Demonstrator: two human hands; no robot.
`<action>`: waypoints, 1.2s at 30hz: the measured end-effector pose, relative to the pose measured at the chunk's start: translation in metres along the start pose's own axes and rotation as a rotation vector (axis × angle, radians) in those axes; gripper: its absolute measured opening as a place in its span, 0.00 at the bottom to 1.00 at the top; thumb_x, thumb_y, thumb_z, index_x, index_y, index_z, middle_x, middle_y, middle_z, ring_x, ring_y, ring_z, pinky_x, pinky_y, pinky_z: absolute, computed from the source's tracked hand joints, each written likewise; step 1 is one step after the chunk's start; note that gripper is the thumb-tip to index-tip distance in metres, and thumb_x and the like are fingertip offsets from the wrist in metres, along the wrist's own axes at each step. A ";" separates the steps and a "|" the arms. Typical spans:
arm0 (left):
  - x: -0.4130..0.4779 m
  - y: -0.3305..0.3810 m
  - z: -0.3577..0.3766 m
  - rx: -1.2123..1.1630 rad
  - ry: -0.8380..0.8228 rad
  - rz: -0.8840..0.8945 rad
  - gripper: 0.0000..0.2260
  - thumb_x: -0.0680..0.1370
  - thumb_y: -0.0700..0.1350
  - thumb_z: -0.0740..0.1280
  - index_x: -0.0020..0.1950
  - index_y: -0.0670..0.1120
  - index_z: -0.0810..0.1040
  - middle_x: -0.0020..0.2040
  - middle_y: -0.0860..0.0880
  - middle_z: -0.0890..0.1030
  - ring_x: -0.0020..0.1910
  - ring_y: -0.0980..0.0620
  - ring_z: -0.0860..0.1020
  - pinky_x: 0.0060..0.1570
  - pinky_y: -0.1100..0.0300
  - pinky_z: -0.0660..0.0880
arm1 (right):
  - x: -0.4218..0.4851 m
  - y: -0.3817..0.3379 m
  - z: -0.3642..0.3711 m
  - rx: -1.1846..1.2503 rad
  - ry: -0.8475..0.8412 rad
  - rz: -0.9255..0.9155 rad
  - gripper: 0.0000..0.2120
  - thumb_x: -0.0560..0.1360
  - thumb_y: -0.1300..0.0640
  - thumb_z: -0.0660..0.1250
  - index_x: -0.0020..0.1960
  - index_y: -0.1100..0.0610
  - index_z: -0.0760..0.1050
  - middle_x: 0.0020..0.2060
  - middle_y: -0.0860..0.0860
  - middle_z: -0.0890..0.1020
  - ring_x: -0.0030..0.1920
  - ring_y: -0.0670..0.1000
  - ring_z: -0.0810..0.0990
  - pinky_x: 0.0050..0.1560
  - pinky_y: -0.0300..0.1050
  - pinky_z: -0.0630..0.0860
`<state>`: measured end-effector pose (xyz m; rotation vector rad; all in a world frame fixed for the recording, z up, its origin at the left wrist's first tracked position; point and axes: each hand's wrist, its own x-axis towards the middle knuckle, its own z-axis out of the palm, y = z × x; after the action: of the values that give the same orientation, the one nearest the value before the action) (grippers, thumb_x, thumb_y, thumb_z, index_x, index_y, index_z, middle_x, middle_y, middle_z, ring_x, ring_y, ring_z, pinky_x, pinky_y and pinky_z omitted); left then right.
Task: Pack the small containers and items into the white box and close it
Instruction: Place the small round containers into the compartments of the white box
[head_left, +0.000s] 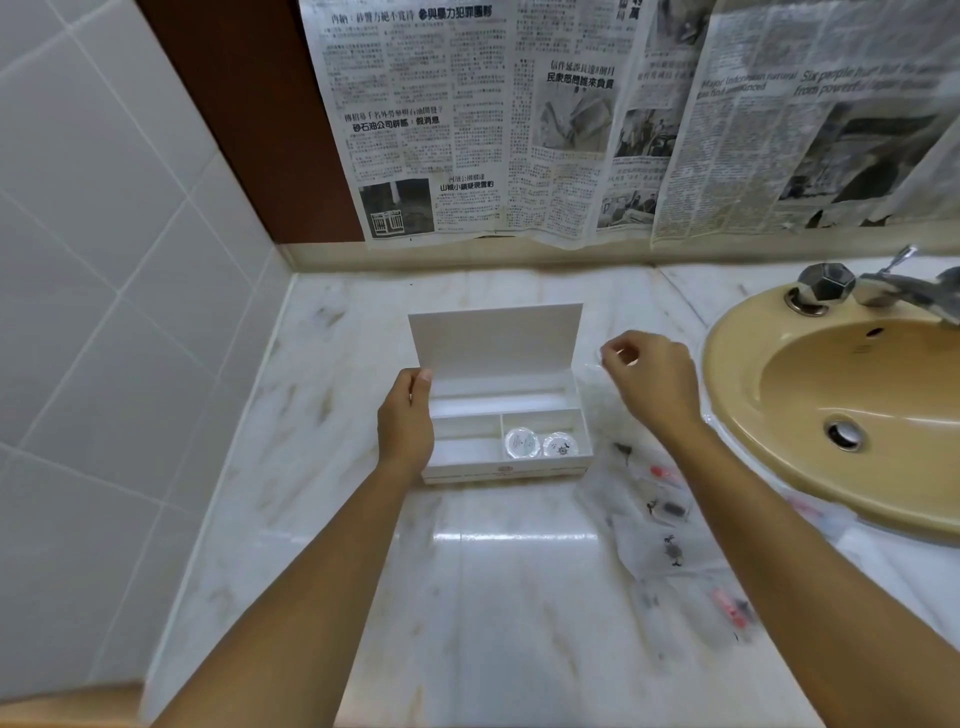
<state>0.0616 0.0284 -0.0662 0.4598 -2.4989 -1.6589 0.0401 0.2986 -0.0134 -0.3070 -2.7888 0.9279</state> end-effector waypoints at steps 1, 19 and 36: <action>0.000 0.000 0.000 -0.003 -0.002 0.004 0.12 0.85 0.53 0.55 0.54 0.48 0.75 0.45 0.53 0.78 0.42 0.59 0.74 0.41 0.70 0.69 | 0.011 0.010 -0.001 -0.045 0.015 0.003 0.10 0.74 0.56 0.64 0.50 0.53 0.84 0.43 0.50 0.85 0.46 0.54 0.81 0.43 0.46 0.75; 0.003 -0.005 0.002 0.000 0.003 0.012 0.14 0.85 0.54 0.55 0.56 0.47 0.76 0.46 0.51 0.79 0.42 0.55 0.73 0.43 0.65 0.70 | 0.068 0.085 -0.004 -0.348 -0.012 0.187 0.11 0.74 0.62 0.64 0.54 0.51 0.77 0.49 0.56 0.82 0.52 0.61 0.78 0.54 0.54 0.72; 0.001 -0.001 0.000 -0.005 -0.007 0.009 0.14 0.85 0.53 0.55 0.52 0.46 0.75 0.45 0.46 0.79 0.41 0.53 0.72 0.40 0.63 0.69 | -0.066 -0.031 0.018 0.354 -0.266 0.026 0.02 0.69 0.57 0.76 0.42 0.51 0.85 0.38 0.44 0.85 0.33 0.38 0.78 0.39 0.33 0.72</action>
<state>0.0610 0.0281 -0.0669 0.4420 -2.4975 -1.6653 0.0950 0.2472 -0.0157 -0.1756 -2.7748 1.5421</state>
